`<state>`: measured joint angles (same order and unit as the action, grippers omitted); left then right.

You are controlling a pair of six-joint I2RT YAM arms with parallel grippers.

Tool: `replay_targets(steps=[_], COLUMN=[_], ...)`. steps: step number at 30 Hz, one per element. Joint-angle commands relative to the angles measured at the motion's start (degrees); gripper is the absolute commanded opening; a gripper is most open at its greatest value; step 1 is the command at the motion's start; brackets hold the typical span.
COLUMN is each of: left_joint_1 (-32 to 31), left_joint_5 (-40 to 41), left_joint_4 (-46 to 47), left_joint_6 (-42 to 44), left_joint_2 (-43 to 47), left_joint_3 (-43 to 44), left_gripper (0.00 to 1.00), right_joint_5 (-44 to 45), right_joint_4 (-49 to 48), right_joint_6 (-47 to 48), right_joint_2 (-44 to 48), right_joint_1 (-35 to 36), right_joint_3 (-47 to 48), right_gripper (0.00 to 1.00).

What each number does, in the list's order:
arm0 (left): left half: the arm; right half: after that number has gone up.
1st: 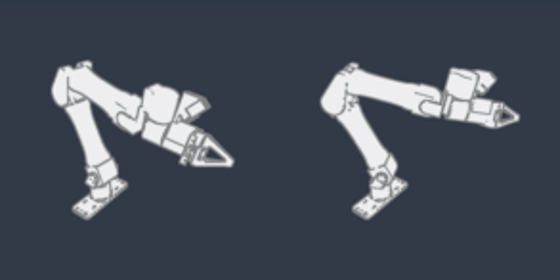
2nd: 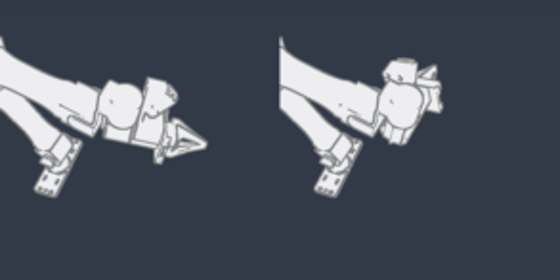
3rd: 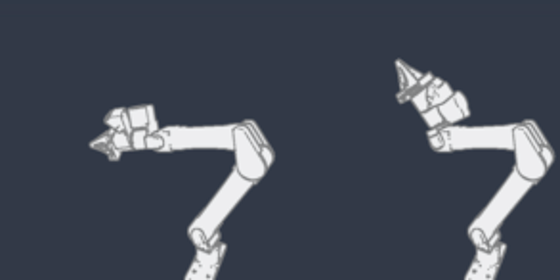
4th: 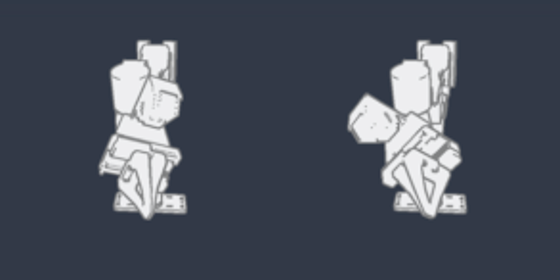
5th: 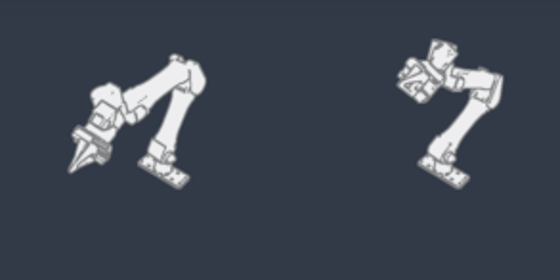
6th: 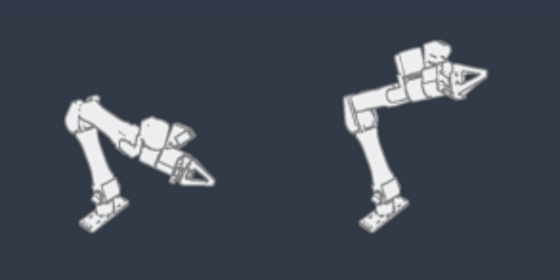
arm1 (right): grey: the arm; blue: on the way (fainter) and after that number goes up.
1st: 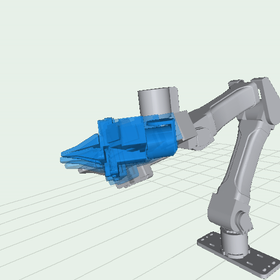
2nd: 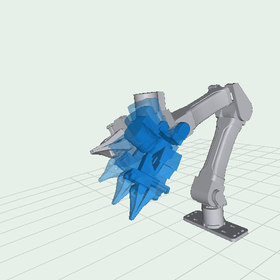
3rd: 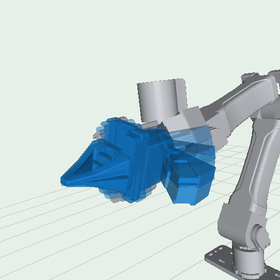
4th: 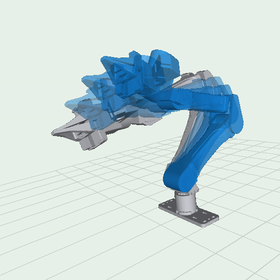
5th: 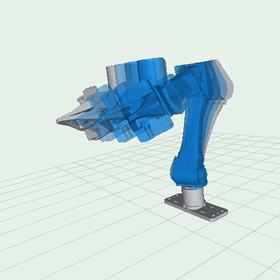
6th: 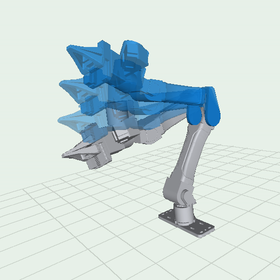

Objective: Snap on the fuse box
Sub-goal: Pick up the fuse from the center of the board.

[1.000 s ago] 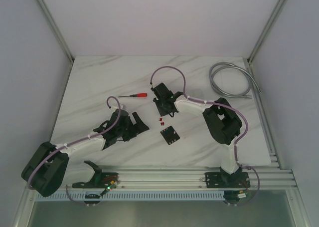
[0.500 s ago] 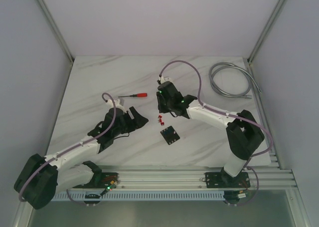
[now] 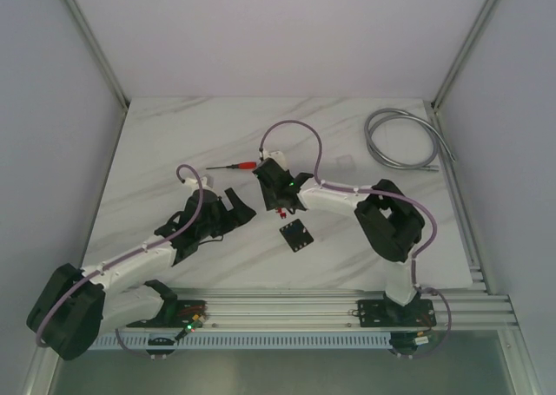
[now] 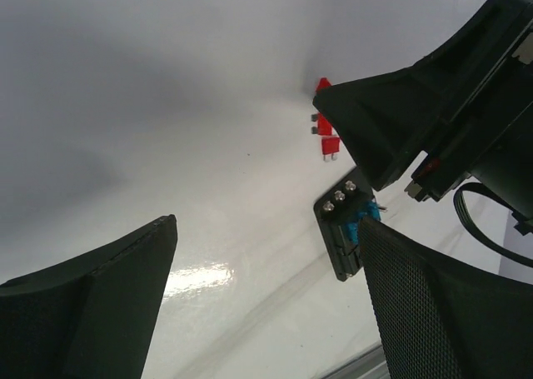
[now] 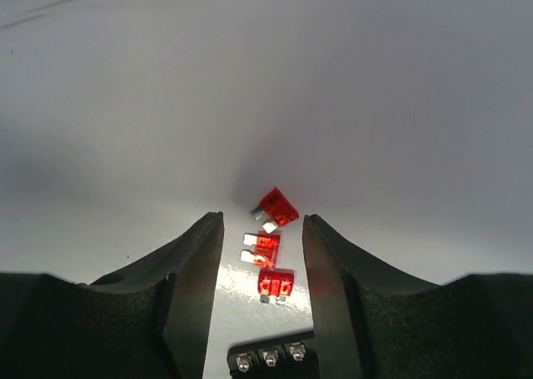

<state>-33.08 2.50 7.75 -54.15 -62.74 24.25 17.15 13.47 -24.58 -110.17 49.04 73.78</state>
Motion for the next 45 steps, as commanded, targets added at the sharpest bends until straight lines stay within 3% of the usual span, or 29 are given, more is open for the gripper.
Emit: replay_targets(steps=[1,15,31,45], left_joint_1=[0.36,0.47,0.47,0.5], left_joint_5=[1.11,0.76,0.84,1.18], left_joint_4=[-2.23,-2.55,-3.16,-3.55], left_joint_6=[-0.6,-0.96,-1.22,-1.48], left_joint_2=[-0.79,-1.23,-0.29,0.59], left_joint_3=[-0.44,-0.39,-0.74,-0.99], left_gripper=[0.98,0.99,0.99,1.0], right_joint_5=[5.63,7.56,4.58,7.84], right_joint_4=[1.91,3.83,4.13,5.03], right_joint_6=[0.81,3.52,6.72,-7.68], right_joint_2=[-2.58,-5.43,0.82,-4.57], right_joint_1=[0.94,0.93,-1.75,-1.36], right_joint_3=[3.71,3.7,0.01,7.16], right_gripper=[0.49,0.49,0.5,0.49])
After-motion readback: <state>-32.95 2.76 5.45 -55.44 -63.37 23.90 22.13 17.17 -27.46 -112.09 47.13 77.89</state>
